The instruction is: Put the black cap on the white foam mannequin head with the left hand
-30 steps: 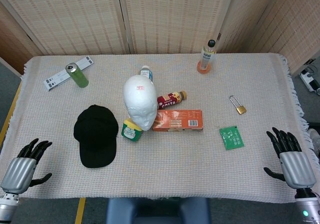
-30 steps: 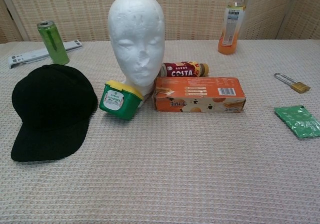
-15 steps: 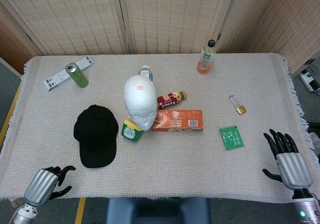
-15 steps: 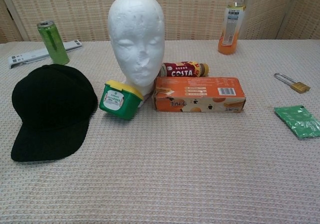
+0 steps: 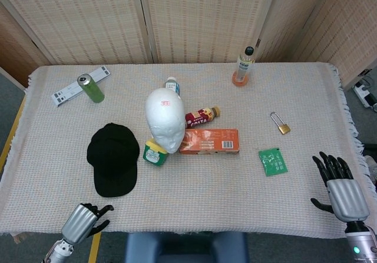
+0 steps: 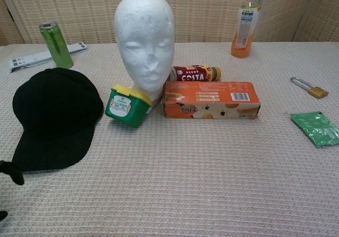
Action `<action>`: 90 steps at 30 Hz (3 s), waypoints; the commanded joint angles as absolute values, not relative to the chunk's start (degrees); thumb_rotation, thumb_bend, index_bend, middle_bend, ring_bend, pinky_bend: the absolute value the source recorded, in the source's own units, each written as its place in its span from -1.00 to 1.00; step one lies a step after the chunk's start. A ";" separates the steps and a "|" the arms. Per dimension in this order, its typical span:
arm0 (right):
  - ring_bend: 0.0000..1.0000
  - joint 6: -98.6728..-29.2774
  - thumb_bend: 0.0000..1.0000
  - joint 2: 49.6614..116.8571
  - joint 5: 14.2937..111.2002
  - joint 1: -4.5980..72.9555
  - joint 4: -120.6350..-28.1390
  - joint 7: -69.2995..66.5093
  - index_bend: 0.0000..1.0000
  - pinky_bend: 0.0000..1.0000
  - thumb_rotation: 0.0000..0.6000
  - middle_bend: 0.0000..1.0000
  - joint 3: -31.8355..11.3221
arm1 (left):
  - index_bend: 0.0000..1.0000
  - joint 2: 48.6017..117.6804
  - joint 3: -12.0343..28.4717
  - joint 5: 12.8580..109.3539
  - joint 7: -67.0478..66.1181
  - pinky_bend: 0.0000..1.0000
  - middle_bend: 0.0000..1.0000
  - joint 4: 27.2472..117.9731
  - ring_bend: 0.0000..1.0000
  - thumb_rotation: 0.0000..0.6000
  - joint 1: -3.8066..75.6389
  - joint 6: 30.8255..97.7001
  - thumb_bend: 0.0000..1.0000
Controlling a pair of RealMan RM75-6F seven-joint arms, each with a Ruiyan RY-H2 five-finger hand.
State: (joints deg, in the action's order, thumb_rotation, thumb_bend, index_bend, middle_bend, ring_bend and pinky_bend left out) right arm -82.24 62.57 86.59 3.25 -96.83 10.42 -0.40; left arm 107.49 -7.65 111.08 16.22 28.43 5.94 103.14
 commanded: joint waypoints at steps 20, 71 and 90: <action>-1.00 -79.83 -0.92 62.02 83.59 3.92 -97.33 11.75 -1.00 -1.00 1.00 -1.00 -0.81 | -0.13 119.53 -5.35 102.72 19.90 0.94 1.00 9.72 0.87 1.00 12.04 96.22 -0.37; -1.00 -76.02 -0.92 59.19 83.26 5.00 -99.84 10.62 -1.00 -1.00 1.00 -1.00 0.96 | 0.37 109.34 11.67 85.78 20.19 0.94 1.00 19.11 0.89 1.00 36.75 107.72 0.12; -1.00 -74.56 -0.92 58.09 80.40 5.74 -99.92 8.68 -1.00 -1.00 1.00 -1.00 -0.21 | 0.37 104.58 15.21 89.71 0.97 0.94 1.00 40.99 0.88 1.00 51.30 106.47 0.12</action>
State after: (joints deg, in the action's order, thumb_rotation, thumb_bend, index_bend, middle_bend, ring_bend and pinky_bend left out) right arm -74.68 58.28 80.53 5.66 -99.88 8.93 -0.11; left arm 104.51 15.48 88.21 3.55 38.52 49.70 106.57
